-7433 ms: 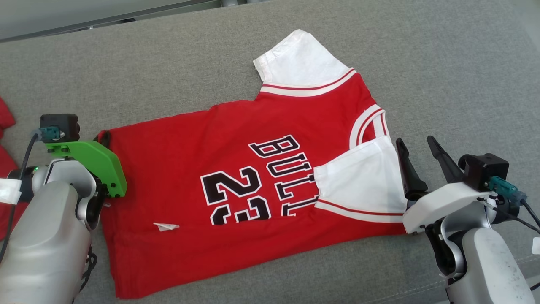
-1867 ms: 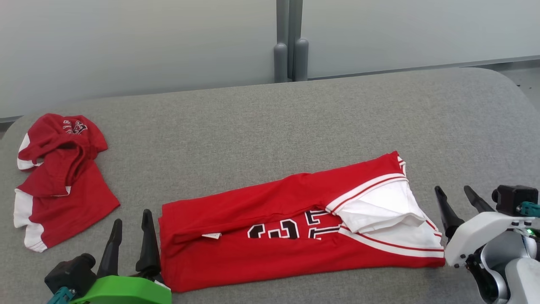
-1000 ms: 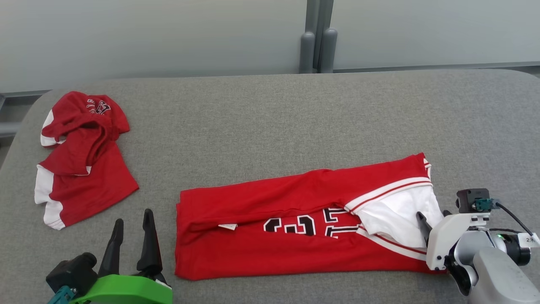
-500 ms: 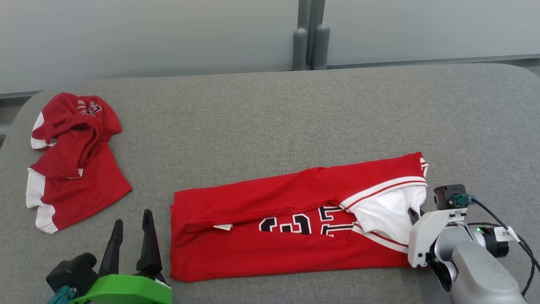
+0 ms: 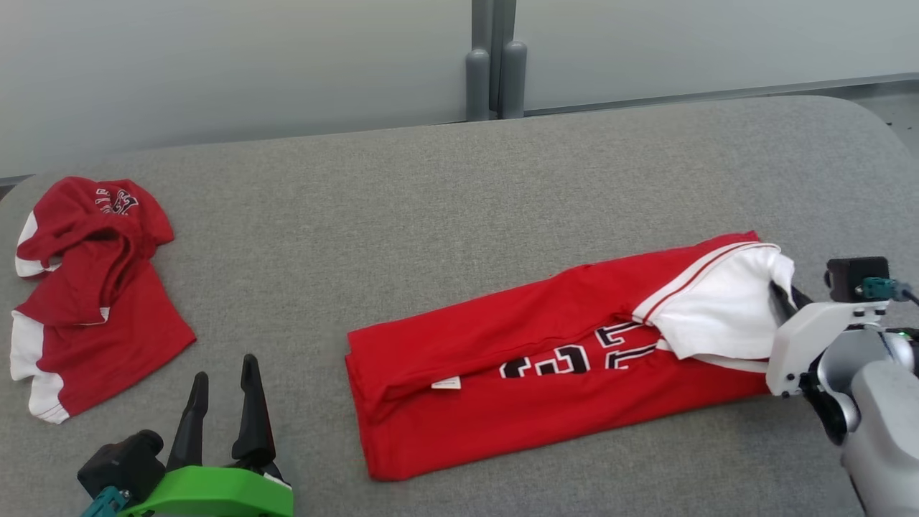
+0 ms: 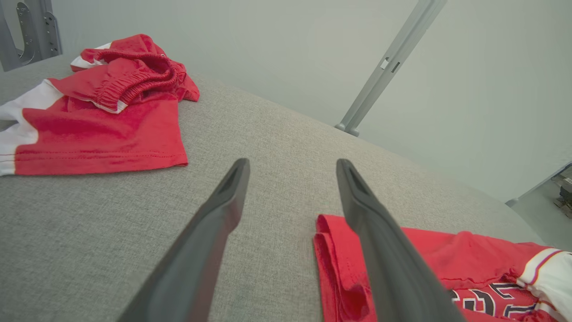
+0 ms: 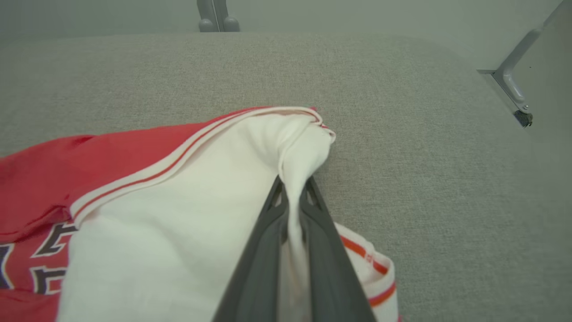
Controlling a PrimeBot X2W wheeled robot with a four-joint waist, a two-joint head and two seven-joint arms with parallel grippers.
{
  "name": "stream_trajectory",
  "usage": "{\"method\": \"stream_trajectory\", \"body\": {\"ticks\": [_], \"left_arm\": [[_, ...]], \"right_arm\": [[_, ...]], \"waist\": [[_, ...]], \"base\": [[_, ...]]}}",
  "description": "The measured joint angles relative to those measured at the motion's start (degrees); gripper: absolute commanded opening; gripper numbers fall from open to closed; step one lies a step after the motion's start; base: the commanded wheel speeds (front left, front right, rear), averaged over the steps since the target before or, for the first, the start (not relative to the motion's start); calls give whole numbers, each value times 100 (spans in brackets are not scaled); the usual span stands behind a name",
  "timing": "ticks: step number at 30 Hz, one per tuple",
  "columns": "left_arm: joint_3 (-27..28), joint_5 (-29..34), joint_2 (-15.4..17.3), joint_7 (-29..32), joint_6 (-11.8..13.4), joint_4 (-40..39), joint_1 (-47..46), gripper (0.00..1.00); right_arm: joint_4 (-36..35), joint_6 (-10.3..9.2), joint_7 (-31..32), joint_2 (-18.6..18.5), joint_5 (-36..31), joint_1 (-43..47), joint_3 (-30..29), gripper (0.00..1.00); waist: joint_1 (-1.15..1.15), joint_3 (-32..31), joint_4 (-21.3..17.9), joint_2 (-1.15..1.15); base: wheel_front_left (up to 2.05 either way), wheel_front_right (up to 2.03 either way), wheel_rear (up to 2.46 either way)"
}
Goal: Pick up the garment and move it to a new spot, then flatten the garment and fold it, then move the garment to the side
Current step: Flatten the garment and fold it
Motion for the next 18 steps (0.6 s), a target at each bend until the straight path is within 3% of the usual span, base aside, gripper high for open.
{"method": "stream_trajectory", "body": {"ticks": [6, 18], "left_arm": [[-1, 16, -42, -16, -27, -29, -30, 100], [-53, 45, -109, -20, -92, 62, -129, 100]], "right_arm": [[-505, 0, 249, -379, -34, 203, -432, 0], [-1583, -1, 552, -55, -43, 516, -664, 0]], "waist": [[0, 40, -178, 0], [0, 59, -364, 0]], "base": [[0, 0, 0], [0, 0, 0]]}}
